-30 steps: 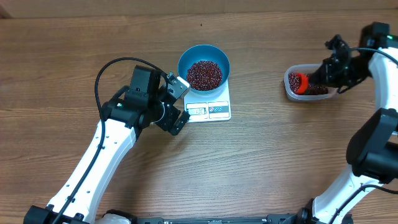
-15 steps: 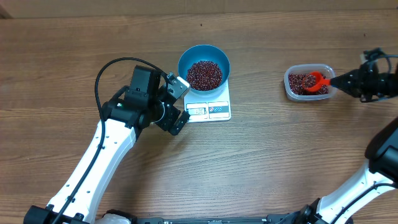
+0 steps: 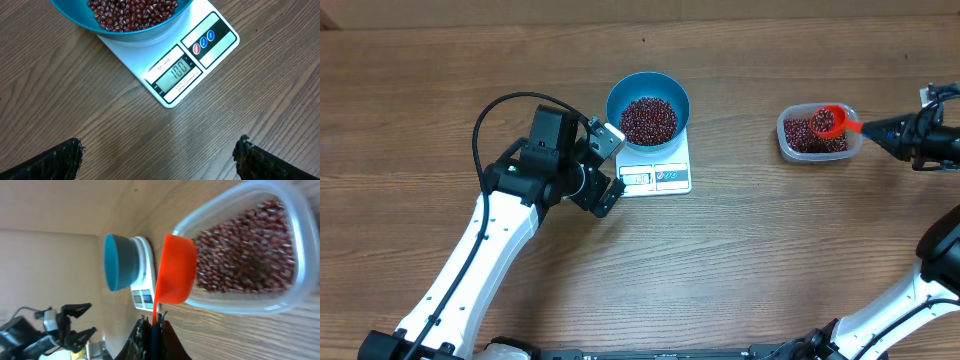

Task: Scoop item into bowl and weigh 150g on scale
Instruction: 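Lift the filled scoop and carry it over the teal bowl, then tip the scoop to pour beans into the teal bowl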

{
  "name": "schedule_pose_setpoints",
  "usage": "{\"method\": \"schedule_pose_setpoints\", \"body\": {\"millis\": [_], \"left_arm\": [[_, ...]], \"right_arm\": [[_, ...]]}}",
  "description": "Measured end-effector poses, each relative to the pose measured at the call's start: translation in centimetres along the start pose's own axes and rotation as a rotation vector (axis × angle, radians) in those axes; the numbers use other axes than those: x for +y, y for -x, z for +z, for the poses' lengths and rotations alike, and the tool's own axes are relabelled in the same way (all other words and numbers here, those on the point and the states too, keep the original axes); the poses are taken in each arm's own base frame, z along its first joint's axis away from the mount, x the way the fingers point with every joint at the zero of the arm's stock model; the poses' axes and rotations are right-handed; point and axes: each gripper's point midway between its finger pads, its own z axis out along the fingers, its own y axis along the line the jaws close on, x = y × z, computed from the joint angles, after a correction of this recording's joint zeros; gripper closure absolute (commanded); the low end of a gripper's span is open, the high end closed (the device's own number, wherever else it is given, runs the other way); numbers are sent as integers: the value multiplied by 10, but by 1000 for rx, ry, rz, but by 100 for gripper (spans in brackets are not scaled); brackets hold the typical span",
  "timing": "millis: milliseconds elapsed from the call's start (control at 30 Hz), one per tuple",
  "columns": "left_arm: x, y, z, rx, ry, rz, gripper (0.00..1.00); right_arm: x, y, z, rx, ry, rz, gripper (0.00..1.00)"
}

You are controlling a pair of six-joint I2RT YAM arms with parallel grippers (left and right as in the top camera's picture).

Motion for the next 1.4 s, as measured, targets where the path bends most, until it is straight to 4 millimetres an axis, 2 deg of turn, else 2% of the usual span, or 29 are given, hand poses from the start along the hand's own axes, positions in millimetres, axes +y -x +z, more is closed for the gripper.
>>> {"method": "schedule_pose_setpoints", "body": {"millis": [133,267,600,733,833,867,1033,1167,1400], "left_arm": [[0,0,0,0,0,0,0],[0,0,0,0,0,0,1],[0,0,0,0,0,0,0],[0,0,0,0,0,0,0],[0,0,0,0,0,0,1],[0,0,0,0,0,0,0],[0,0,0,0,0,0,0],[0,0,0,0,0,0,0],[0,0,0,0,0,0,0]], "right_arm": [[18,-4,2,-1,82,-7,96],[35,-10,15,33,129,-33,96],[93,-38,90,211,244,-160,96],[119,-57,129,297,293,-224,96],[135,-62,155,337,299,-282,96],[145,-60,170,348,287,-333,96],[171,-50,210,358,165,-420,96],[188,-56,238,362,-15,-457,96],[189,-50,257,290,-296,-567,96]]}}
